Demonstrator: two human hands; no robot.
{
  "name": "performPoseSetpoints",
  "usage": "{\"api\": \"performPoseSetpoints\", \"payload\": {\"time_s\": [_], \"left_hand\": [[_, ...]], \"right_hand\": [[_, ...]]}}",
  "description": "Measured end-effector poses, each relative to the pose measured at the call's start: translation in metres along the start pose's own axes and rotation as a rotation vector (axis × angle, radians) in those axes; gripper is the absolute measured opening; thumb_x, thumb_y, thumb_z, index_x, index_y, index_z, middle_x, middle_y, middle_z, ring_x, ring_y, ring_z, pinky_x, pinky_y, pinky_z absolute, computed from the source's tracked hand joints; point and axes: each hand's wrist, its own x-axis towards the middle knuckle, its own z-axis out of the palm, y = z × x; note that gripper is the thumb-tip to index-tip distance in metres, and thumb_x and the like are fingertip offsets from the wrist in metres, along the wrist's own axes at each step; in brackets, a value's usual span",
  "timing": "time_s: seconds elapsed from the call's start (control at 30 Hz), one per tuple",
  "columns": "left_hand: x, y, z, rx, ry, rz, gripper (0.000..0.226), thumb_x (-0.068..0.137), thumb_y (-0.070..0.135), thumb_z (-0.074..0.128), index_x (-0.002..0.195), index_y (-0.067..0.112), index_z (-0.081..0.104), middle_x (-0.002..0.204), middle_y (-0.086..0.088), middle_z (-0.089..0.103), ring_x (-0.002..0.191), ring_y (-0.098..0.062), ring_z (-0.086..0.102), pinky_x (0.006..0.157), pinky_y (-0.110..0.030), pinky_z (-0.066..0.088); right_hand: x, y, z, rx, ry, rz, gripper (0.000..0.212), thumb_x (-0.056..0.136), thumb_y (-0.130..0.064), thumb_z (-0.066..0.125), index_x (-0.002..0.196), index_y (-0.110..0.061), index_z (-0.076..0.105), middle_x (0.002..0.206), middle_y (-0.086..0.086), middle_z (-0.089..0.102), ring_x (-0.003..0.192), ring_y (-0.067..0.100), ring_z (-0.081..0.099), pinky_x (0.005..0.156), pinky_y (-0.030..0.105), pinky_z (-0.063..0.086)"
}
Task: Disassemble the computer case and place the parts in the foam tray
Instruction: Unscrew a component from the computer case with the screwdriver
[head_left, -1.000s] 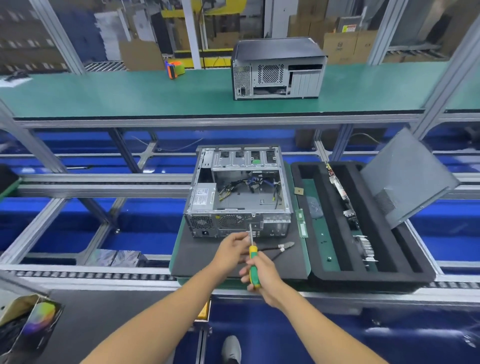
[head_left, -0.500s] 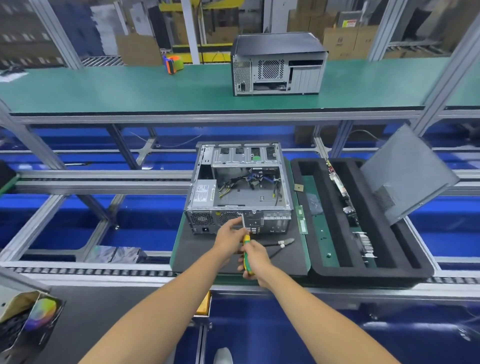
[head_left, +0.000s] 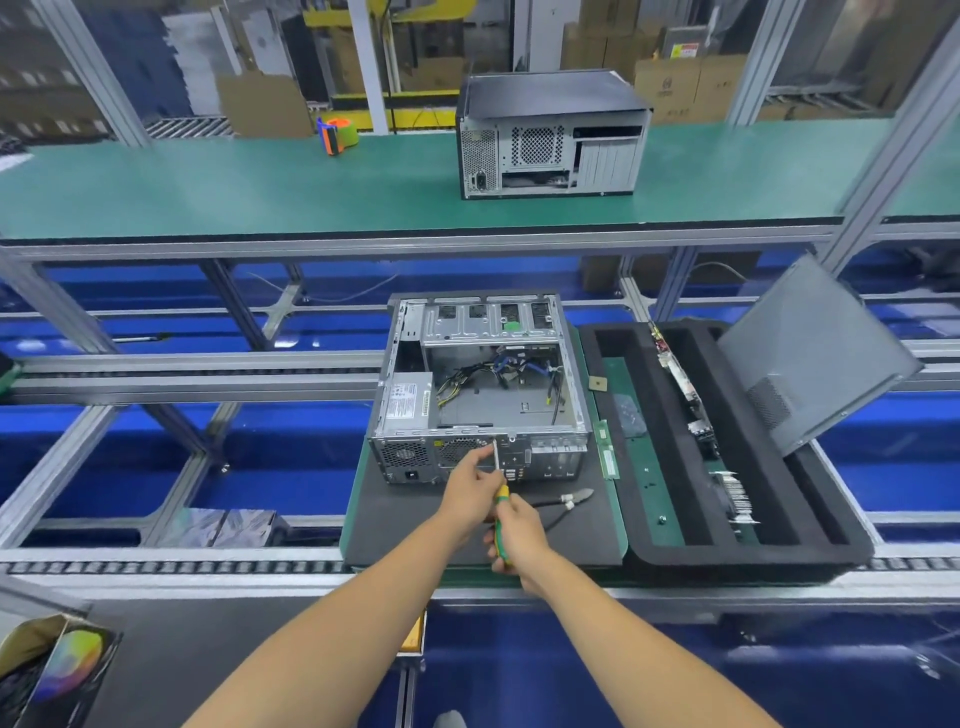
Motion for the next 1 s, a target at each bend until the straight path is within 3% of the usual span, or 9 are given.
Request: {"api": "performPoseSetpoints", "payload": {"time_s": [0.2, 0.3, 0.43, 0.63, 0.77, 0.93, 1.0], "left_hand": [[-0.001, -0.001, 0.0, 0.024, 0.027, 0.023, 0.048, 0.099, 0.005, 0.058, 0.144, 0.02, 0.049, 0.074, -0.006, 0.057, 0.06, -0.014, 0.052, 0.055, -0.022, 0.046], [0.0, -0.001, 0.0, 0.024, 0.022, 0.017, 0.048, 0.1, 0.005, 0.058, 0.143, 0.022, 0.049, 0.073, -0.006, 0.056, 0.058, -0.014, 0.05, 0.053, -0.024, 0.045], [0.001, -0.002, -0.002, 0.028, 0.017, 0.022, 0.048, 0.1, 0.006, 0.057, 0.143, 0.025, 0.049, 0.074, -0.007, 0.056, 0.065, -0.019, 0.051, 0.063, -0.033, 0.047], [0.003, -0.001, -0.004, 0.025, 0.014, 0.022, 0.047, 0.099, 0.008, 0.059, 0.142, 0.026, 0.05, 0.077, -0.006, 0.059, 0.062, -0.014, 0.054, 0.058, -0.028, 0.049], [0.0, 0.001, -0.004, 0.034, 0.007, 0.036, 0.046, 0.1, 0.007, 0.057, 0.142, 0.024, 0.05, 0.083, -0.013, 0.06, 0.071, -0.022, 0.055, 0.069, -0.039, 0.052], [0.003, 0.008, -0.012, 0.073, -0.04, 0.04, 0.042, 0.1, 0.008, 0.06, 0.14, 0.015, 0.05, 0.087, -0.015, 0.06, 0.077, -0.023, 0.055, 0.071, -0.037, 0.046], [0.003, 0.01, -0.012, 0.06, -0.057, 0.015, 0.038, 0.099, 0.01, 0.065, 0.134, 0.012, 0.05, 0.086, -0.014, 0.06, 0.071, -0.021, 0.056, 0.063, -0.032, 0.047]], "right_hand": [[0.001, 0.0, -0.007, -0.036, -0.038, 0.0, 0.032, 0.108, -0.038, 0.037, 0.094, -0.015, 0.056, 0.06, 0.004, 0.058, 0.043, 0.014, 0.047, 0.039, 0.022, 0.034], [0.001, 0.0, -0.005, -0.035, -0.043, -0.006, 0.032, 0.108, -0.037, 0.037, 0.095, -0.015, 0.056, 0.059, 0.005, 0.057, 0.043, 0.014, 0.047, 0.039, 0.022, 0.034], [0.003, 0.0, -0.005, -0.039, -0.052, -0.008, 0.029, 0.108, -0.035, 0.038, 0.097, -0.015, 0.055, 0.061, 0.006, 0.058, 0.043, 0.014, 0.047, 0.039, 0.022, 0.034], [0.005, 0.0, -0.005, -0.052, -0.063, -0.015, 0.028, 0.107, -0.034, 0.037, 0.098, -0.015, 0.056, 0.061, 0.005, 0.059, 0.044, 0.014, 0.048, 0.039, 0.023, 0.034], [0.007, 0.001, -0.004, -0.064, -0.057, -0.036, 0.029, 0.108, -0.035, 0.036, 0.102, -0.015, 0.056, 0.059, 0.003, 0.059, 0.043, 0.013, 0.048, 0.038, 0.023, 0.035], [0.005, -0.004, 0.001, -0.126, -0.028, -0.039, 0.022, 0.108, -0.026, 0.032, 0.108, -0.017, 0.052, 0.073, 0.007, 0.058, 0.041, 0.012, 0.045, 0.038, 0.021, 0.034], [0.006, -0.004, 0.003, -0.164, 0.009, -0.033, 0.021, 0.108, -0.024, 0.032, 0.113, -0.018, 0.051, 0.077, 0.007, 0.058, 0.043, 0.013, 0.046, 0.039, 0.021, 0.034]]}}
